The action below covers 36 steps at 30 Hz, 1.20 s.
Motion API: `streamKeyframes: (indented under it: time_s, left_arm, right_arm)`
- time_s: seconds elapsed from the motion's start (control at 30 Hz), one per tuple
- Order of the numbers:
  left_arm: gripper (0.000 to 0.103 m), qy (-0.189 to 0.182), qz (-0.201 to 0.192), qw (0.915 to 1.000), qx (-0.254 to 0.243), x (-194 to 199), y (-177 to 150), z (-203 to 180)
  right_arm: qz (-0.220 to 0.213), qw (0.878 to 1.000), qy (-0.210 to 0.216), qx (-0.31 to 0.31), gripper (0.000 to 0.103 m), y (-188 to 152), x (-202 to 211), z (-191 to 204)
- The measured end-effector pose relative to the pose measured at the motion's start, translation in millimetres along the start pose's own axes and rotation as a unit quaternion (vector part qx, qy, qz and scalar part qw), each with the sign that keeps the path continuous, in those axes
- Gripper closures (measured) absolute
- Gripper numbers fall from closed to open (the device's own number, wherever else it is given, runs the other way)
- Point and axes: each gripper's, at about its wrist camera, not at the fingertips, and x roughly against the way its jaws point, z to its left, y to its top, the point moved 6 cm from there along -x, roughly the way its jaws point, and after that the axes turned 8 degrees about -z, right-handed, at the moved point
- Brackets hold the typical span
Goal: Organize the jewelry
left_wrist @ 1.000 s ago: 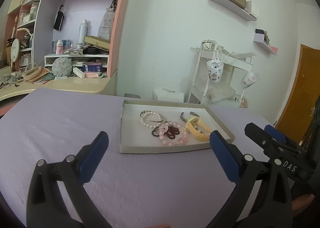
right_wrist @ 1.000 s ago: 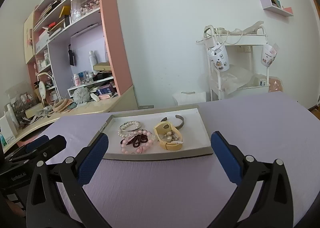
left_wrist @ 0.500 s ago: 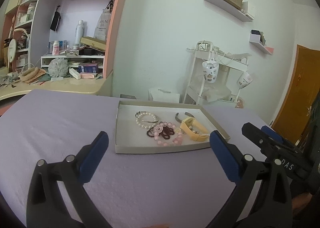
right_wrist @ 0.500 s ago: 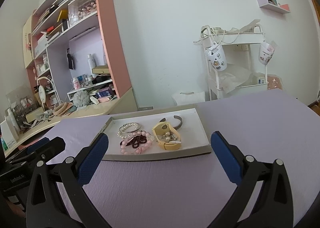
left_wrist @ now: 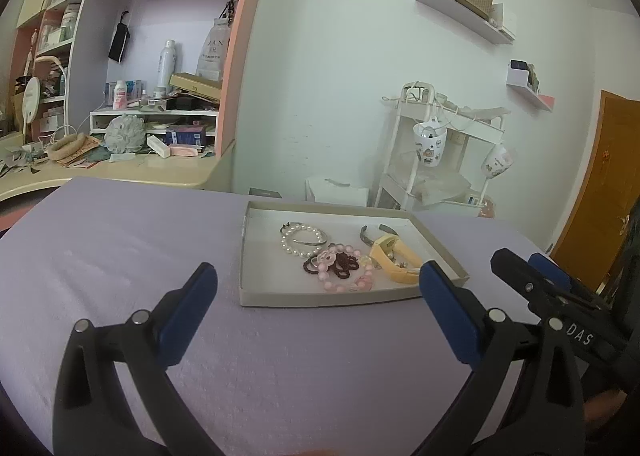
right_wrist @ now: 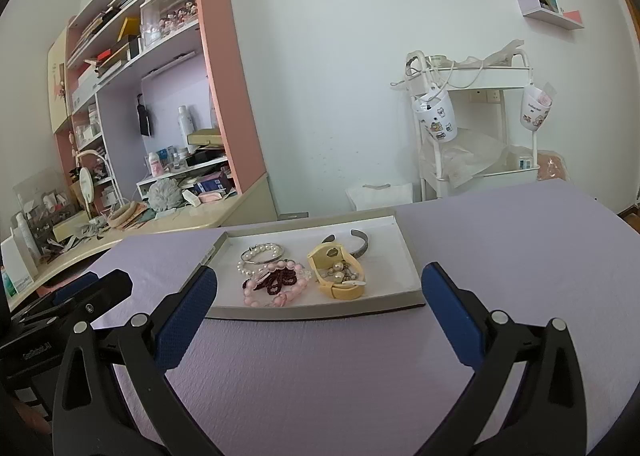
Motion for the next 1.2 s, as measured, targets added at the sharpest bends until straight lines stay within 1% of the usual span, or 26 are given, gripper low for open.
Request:
streamKeyframes:
  time_s: [0.6,1.2]
  left_arm:
    - [0.002,0.001,0.011,0.9999,-0.001,-8.2,-4.2,1.0]
    - [0.002,-0.002,0.012,0.9999,-0.002,-11.0,-5.9,1.2]
  right_arm:
    - [0.008,1.000,0.000,0.001,0.001,-5.1,-7.3,-0.2]
    - [0.010,1.000,-0.001,0.001,0.001,-6.9,-9.4,-1.5]
